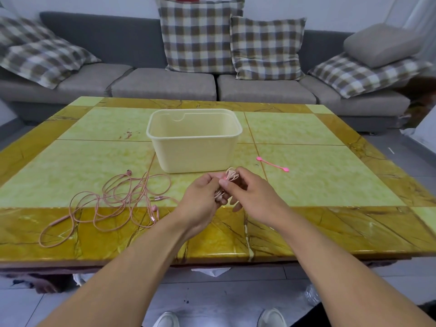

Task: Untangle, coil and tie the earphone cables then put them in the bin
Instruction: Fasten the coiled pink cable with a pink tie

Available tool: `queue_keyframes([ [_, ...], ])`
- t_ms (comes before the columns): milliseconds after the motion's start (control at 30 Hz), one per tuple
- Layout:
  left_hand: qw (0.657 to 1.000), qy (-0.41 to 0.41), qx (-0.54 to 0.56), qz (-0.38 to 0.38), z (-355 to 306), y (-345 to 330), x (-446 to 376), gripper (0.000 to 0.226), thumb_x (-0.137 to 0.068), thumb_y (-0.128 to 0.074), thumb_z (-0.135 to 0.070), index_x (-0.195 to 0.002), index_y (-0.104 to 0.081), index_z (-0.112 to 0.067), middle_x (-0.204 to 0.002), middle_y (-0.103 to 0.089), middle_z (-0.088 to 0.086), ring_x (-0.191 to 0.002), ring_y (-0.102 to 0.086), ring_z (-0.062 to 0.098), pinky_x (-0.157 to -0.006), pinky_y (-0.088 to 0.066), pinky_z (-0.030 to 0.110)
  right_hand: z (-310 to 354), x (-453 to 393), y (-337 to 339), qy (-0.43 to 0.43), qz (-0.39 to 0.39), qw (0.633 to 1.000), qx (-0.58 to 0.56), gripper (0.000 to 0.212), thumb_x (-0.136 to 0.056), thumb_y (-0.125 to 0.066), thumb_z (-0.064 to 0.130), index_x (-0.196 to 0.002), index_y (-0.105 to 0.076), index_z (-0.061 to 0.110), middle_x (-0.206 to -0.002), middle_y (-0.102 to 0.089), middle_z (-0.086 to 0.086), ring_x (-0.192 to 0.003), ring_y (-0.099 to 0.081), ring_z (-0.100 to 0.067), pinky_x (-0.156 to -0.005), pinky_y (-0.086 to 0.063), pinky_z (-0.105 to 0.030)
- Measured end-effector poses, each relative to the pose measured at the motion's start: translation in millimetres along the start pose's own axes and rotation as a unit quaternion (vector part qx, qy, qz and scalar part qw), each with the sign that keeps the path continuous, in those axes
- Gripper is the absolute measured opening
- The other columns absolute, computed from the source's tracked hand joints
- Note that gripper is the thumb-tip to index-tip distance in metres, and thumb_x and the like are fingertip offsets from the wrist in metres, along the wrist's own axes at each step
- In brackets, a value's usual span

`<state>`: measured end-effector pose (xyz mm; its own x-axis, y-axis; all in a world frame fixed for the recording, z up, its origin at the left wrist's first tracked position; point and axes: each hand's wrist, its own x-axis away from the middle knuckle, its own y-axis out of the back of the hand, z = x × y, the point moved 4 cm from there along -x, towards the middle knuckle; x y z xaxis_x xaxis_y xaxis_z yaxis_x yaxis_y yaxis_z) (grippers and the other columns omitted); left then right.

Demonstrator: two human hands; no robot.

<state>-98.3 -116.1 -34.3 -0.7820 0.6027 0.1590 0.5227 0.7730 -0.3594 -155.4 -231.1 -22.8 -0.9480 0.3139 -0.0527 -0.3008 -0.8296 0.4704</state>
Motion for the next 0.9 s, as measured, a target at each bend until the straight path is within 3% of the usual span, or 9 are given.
queue_keyframes([
  [133,0.995,-0.006,-0.101,-0.014,1.8,3.2,0.6,0.018,-0.106,-0.041,-0.008,-0.105,-0.058,-0.004,-0.064,-0.058,0.000,-0.057,-0.050,0.013,-0.056,-0.041,0.027,-1.3,0.3,-3.8,-0.012,0.013,1.000,-0.013,0.022,-0.103,-0.053,0.042,-0.095,-0.057,0.022,-0.074,-0.064,0.005,-0.062,-0.063,-0.013,-0.057,-0.058,-0.035],
  [267,0.995,0.001,-0.094,0.030,-0.2,2.0,2.1,0.015,-0.107,-0.047,-0.018,-0.114,-0.053,-0.007,-0.070,-0.065,0.003,-0.062,-0.060,0.016,-0.056,-0.047,0.028,-6.0,-0.6,-3.9,-0.034,0.009,0.995,-0.098,0.020,-0.107,-0.050,0.032,-0.094,-0.060,0.020,-0.068,-0.059,0.007,-0.063,-0.059,-0.016,-0.055,-0.050,-0.035],
  [400,0.993,0.008,-0.114,0.041,-4.0,5.1,4.1,0.019,-0.101,-0.061,-0.027,-0.115,-0.059,-0.013,-0.089,-0.073,0.008,-0.079,-0.072,0.022,-0.059,-0.057,0.032,-10.6,-2.2,0.1,-0.061,-0.039,0.989,-0.129,0.021,-0.104,-0.055,0.034,-0.094,-0.069,0.023,-0.074,-0.064,0.004,-0.063,-0.059,-0.014,-0.054,-0.047,-0.031],
  [600,0.991,-0.009,-0.133,-0.021,-0.5,12.9,-1.2,0.017,-0.092,-0.074,-0.020,-0.106,-0.073,-0.011,-0.084,-0.072,0.002,-0.072,-0.068,0.012,-0.061,-0.058,0.029,-14.3,-3.2,2.9,-0.076,-0.066,0.988,-0.120,0.037,-0.097,-0.067,0.036,-0.086,-0.065,0.001,-0.062,-0.058,0.003,-0.058,-0.053,-0.016,-0.054,-0.048,-0.032],
  [767,0.984,-0.031,-0.165,-0.057,1.0,19.5,-3.5,0.016,-0.086,-0.079,-0.019,-0.101,-0.076,-0.014,-0.082,-0.076,-0.002,-0.072,-0.066,0.002,-0.064,-0.051,0.016,-10.8,-3.2,0.4,-0.092,-0.070,0.977,-0.177,0.031,-0.090,-0.076,0.032,-0.074,-0.068,0.007,-0.064,-0.059,-0.001,-0.056,-0.054,-0.015,-0.051,-0.049,-0.028],
  [900,0.993,-0.022,-0.092,-0.069,3.0,18.1,-3.0,0.019,-0.085,-0.078,-0.006,-0.102,-0.074,-0.004,-0.082,-0.075,0.008,-0.072,-0.069,0.013,-0.067,-0.057,0.025,-10.0,-1.8,-4.0,-0.116,-0.066,0.964,-0.229,0.026,-0.084,-0.082,0.030,-0.070,-0.071,0.011,-0.064,-0.060,-0.004,-0.054,-0.055,-0.014,-0.050,-0.050,-0.025],
])
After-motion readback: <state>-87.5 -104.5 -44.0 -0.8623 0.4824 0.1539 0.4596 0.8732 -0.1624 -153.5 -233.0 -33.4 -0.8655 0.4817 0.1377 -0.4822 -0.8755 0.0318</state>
